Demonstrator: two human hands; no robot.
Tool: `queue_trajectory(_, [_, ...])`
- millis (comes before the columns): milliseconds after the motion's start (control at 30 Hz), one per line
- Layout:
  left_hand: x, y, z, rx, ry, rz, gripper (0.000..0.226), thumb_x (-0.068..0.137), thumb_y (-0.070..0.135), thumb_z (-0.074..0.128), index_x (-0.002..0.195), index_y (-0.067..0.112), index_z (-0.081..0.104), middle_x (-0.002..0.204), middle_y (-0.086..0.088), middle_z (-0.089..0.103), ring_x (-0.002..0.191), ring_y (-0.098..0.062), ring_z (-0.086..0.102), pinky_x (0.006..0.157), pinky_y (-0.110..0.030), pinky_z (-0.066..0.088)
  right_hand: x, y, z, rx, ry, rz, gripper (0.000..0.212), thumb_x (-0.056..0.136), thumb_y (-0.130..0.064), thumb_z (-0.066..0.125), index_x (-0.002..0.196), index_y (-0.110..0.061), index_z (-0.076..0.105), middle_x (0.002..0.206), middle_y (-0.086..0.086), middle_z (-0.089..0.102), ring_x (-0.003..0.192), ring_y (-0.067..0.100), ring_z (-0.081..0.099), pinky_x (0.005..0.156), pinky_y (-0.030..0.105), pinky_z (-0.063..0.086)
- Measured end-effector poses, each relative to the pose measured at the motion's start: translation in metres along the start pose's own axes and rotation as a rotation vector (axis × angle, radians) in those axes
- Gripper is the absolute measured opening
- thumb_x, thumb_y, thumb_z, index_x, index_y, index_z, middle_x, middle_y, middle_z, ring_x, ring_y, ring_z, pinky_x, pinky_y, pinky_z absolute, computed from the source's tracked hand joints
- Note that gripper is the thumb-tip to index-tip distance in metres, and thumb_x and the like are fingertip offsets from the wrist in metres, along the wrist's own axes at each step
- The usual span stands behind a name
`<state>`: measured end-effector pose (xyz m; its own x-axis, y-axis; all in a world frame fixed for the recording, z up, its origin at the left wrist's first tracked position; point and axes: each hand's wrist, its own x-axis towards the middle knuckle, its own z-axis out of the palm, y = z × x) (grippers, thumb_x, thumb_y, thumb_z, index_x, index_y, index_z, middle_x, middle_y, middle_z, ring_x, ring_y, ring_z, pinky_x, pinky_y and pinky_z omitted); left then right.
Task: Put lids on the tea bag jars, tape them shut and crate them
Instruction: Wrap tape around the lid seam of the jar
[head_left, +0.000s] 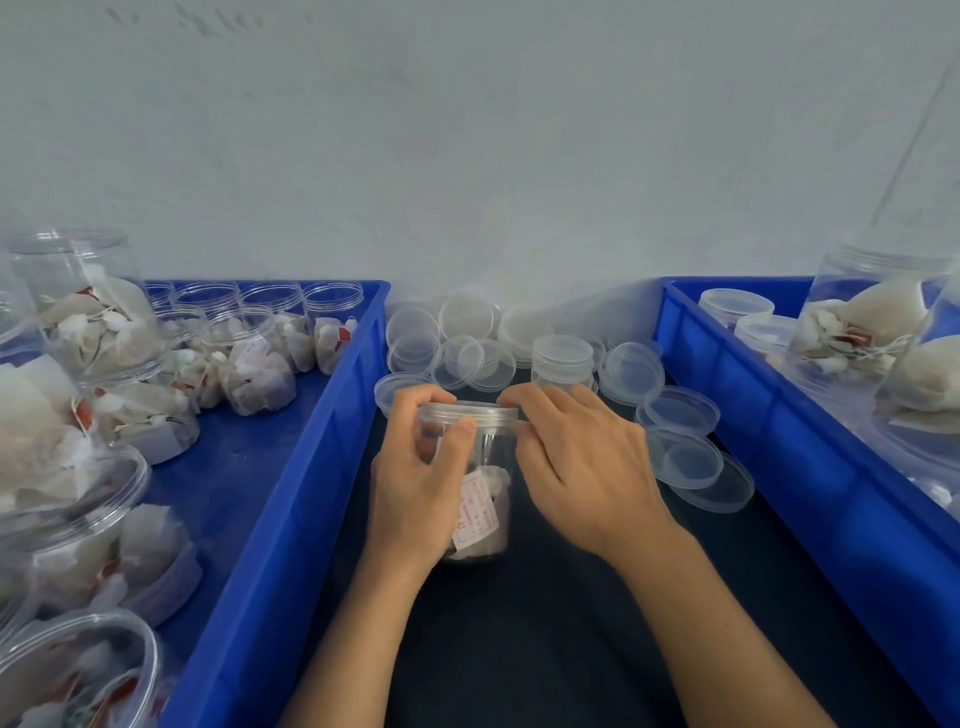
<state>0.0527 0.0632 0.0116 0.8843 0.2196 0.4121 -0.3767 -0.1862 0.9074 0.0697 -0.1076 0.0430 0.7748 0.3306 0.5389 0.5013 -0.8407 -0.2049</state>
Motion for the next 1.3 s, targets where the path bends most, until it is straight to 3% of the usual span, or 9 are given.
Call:
queue_trajectory(167, [0.0, 0.0, -0.004, -0.044, -0.066, 0.0, 0.031, 0.084, 0.054, 0.056, 0.112, 0.039, 0.058, 0.103, 0.014, 0.07, 0.091, -0.008, 0.07, 0.076, -0.015, 0.054, -0.001, 0.004, -0.006, 0.08, -0.082, 0.026, 0.041, 0.101, -0.043, 0.025, 0.134, -0.044, 0.049, 0.111, -0.019, 0.066, 0.1, 0.009, 0.056, 0.076, 0.04, 0.053])
queue_trajectory(433, [0.003, -0.002, -0.008, -0.052, -0.113, -0.012, 0.038, 0.096, 0.032, 0.053, 0.133, 0.025, 0.05, 0.107, 0.039, 0.066, 0.09, 0.008, 0.069, 0.069, -0.004, 0.049, 0.0, 0.016, -0.018, 0.307, -0.309, 0.133, 0.049, 0.095, -0.065, 0.026, 0.142, -0.065, 0.041, 0.081, -0.023, 0.073, 0.092, 0.003, 0.064, 0.089, 0.041, 0.05])
queue_trajectory(567, [0.003, -0.005, -0.011, -0.076, -0.119, -0.037, 0.046, 0.091, 0.045, 0.054, 0.134, 0.031, 0.051, 0.107, 0.033, 0.068, 0.093, 0.004, 0.069, 0.074, -0.007, 0.05, -0.001, 0.026, -0.013, 0.64, -0.421, 0.153, 0.038, 0.106, -0.057, 0.044, 0.144, -0.062, 0.044, 0.067, -0.001, 0.074, 0.051, 0.007, 0.058, 0.064, 0.032, 0.053])
queue_trajectory(700, [0.001, -0.006, -0.013, -0.105, -0.15, -0.048, 0.057, 0.085, 0.06, 0.054, 0.136, 0.035, 0.051, 0.11, 0.022, 0.07, 0.099, -0.005, 0.07, 0.081, -0.018, 0.055, -0.002, 0.031, -0.01, 0.811, -0.416, 0.159, 0.036, 0.11, -0.038, 0.054, 0.144, -0.05, 0.054, 0.051, -0.002, 0.054, 0.046, 0.01, 0.045, 0.051, 0.02, 0.04])
queue_trajectory(800, [0.0, -0.006, -0.013, -0.087, -0.172, -0.035, 0.056, 0.09, 0.062, 0.051, 0.139, 0.037, 0.05, 0.116, 0.025, 0.066, 0.107, -0.006, 0.068, 0.09, -0.028, 0.052, -0.001, 0.031, -0.009, 0.819, -0.363, 0.145, 0.033, 0.108, -0.035, 0.06, 0.139, -0.045, 0.063, 0.053, -0.014, 0.046, 0.049, 0.004, 0.039, 0.051, 0.012, 0.035])
queue_trajectory(933, [-0.002, -0.003, -0.015, 0.08, -0.117, 0.064, 0.06, 0.092, 0.068, 0.052, 0.146, 0.042, 0.047, 0.117, 0.025, 0.061, 0.111, -0.005, 0.065, 0.088, -0.018, 0.05, -0.001, 0.03, -0.008, 0.777, -0.325, 0.147, 0.032, 0.106, -0.037, 0.063, 0.137, -0.042, 0.068, 0.055, -0.023, 0.053, 0.052, 0.0, 0.048, 0.057, 0.008, 0.038])
queue_trajectory(1067, [-0.003, 0.004, -0.017, 0.308, 0.037, 0.127, 0.053, 0.088, 0.07, 0.061, 0.136, 0.048, 0.054, 0.116, 0.021, 0.063, 0.1, -0.005, 0.067, 0.079, -0.026, 0.058, -0.002, 0.024, -0.006, 0.695, -0.284, 0.176, 0.037, 0.1, -0.049, 0.061, 0.136, -0.043, 0.068, 0.074, -0.019, 0.07, 0.069, -0.001, 0.06, 0.078, 0.027, 0.05])
queue_trajectory(1200, [-0.007, 0.007, -0.012, 0.201, -0.087, 0.057, 0.049, 0.091, 0.077, 0.051, 0.138, 0.062, 0.05, 0.132, 0.022, 0.064, 0.117, -0.002, 0.066, 0.098, -0.043, 0.058, -0.001, 0.018, -0.005, 0.547, -0.218, 0.182, 0.038, 0.103, -0.056, 0.057, 0.138, -0.044, 0.065, 0.072, -0.031, 0.065, 0.071, -0.009, 0.056, 0.076, 0.025, 0.043])
queue_trajectory(1300, [-0.01, 0.009, -0.001, 0.227, -0.079, 0.04, 0.051, 0.091, 0.083, 0.046, 0.138, 0.066, 0.041, 0.142, 0.022, 0.058, 0.128, -0.005, 0.06, 0.105, -0.046, 0.053, 0.0, 0.013, -0.008, 0.505, -0.229, 0.162, 0.045, 0.102, -0.063, 0.052, 0.143, -0.045, 0.061, 0.099, -0.031, 0.072, 0.092, -0.007, 0.063, 0.086, 0.031, 0.051])
